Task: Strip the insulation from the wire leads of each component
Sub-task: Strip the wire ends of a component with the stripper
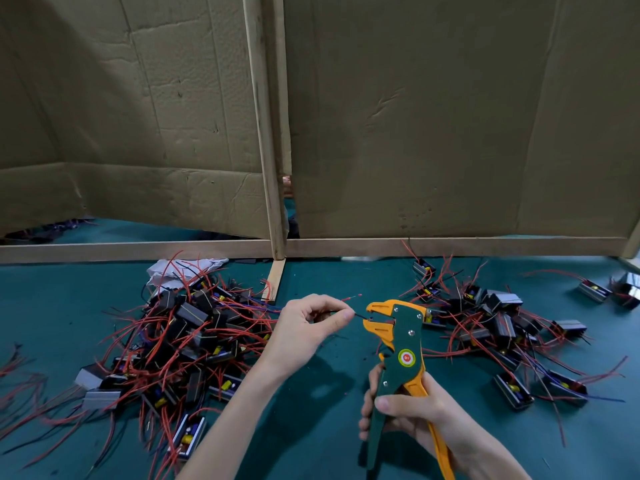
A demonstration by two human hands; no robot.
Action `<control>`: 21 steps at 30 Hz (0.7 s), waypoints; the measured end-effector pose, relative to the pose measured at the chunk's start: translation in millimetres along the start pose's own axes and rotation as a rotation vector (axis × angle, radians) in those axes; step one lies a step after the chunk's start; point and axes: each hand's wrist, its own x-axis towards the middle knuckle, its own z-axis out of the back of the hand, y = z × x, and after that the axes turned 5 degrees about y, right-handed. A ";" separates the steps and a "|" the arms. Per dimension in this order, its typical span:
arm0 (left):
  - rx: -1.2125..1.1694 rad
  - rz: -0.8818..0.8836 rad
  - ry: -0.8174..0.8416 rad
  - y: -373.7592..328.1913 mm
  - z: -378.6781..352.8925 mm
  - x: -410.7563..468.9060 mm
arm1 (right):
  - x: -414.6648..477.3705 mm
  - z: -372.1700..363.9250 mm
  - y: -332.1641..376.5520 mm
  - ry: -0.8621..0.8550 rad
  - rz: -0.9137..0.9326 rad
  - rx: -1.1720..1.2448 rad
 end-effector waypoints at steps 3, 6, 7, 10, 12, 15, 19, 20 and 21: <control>-0.034 0.022 0.014 -0.9 -2.6 -1.1 | 0.2 -0.2 0.8 0.001 0.005 0.000; -0.060 0.037 0.035 -2.6 -3.1 -1.9 | 0.2 -0.5 1.1 0.006 0.011 -0.005; -0.067 0.037 0.035 -3.1 -3.1 -2.1 | 0.1 -0.3 1.0 0.009 0.009 -0.008; -0.078 0.044 0.042 -4.2 -4.2 -1.8 | -0.1 -0.1 0.1 0.019 0.006 -0.019; -0.075 0.059 0.051 -4.2 -4.3 -1.4 | 0.1 0.0 -0.5 0.018 0.007 -0.023; -0.068 0.075 0.069 -4.3 -2.7 -1.6 | 0.1 0.8 -0.7 0.014 0.012 -0.026; -0.062 0.082 0.091 -5.1 -2.7 -1.5 | -0.7 1.5 -1.1 0.014 0.005 -0.044; -0.059 0.083 0.094 -5.2 -2.9 -1.4 | -0.6 1.4 -1.0 0.015 0.002 -0.046; -0.058 0.083 0.098 -5.1 -2.7 -1.5 | -0.6 1.2 -0.8 0.012 -0.002 -0.047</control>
